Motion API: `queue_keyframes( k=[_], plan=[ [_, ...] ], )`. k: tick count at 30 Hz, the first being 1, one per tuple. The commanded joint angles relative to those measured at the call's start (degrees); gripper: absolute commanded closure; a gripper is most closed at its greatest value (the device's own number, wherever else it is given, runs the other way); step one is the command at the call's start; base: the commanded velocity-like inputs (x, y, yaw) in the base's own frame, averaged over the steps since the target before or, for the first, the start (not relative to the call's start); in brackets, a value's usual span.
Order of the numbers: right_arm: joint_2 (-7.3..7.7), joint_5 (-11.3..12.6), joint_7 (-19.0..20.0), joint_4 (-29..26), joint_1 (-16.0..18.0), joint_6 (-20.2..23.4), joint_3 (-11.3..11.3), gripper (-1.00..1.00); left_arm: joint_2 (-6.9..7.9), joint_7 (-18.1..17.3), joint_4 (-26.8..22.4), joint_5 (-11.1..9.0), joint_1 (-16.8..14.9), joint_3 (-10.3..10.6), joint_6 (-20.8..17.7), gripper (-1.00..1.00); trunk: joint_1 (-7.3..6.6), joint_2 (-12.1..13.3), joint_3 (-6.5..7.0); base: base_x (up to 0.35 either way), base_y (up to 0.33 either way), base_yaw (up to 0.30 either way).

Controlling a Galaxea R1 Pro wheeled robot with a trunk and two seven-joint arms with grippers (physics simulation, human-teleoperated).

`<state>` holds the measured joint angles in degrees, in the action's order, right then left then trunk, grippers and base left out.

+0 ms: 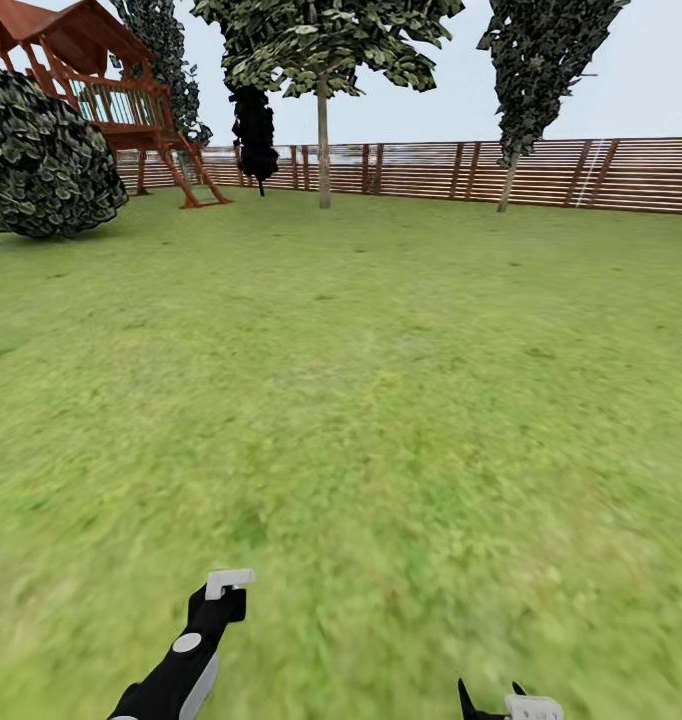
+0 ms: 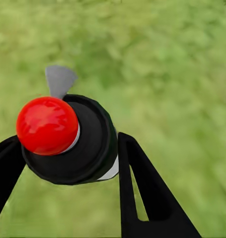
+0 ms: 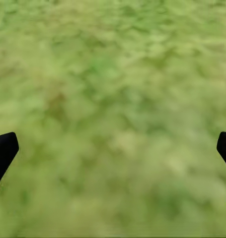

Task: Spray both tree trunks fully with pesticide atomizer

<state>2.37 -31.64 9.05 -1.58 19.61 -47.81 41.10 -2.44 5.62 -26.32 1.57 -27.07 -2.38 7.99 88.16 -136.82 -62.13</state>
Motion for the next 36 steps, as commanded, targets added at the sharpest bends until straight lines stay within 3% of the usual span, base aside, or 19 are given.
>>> queue_keyframes(
  k=[1, 36],
  plan=[
    [0.0, 0.0, 0.0, 0.0, 0.03, 0.0, 0.01, -1.0, -0.01, 0.01, -0.02, 0.01, 0.0, 0.0, 0.01, 1.0, 0.0, 0.0, 0.0, 0.31, 0.195, 0.0],
    [0.0, 0.0, 0.01, 0.0, 0.02, 0.0, -0.02, -1.0, -0.03, 0.01, -0.04, 0.01, 0.0, 0.09, 0.01, 1.0, 0.0, 0.0, 0.0, 0.31, 0.194, 0.0]
  ],
)
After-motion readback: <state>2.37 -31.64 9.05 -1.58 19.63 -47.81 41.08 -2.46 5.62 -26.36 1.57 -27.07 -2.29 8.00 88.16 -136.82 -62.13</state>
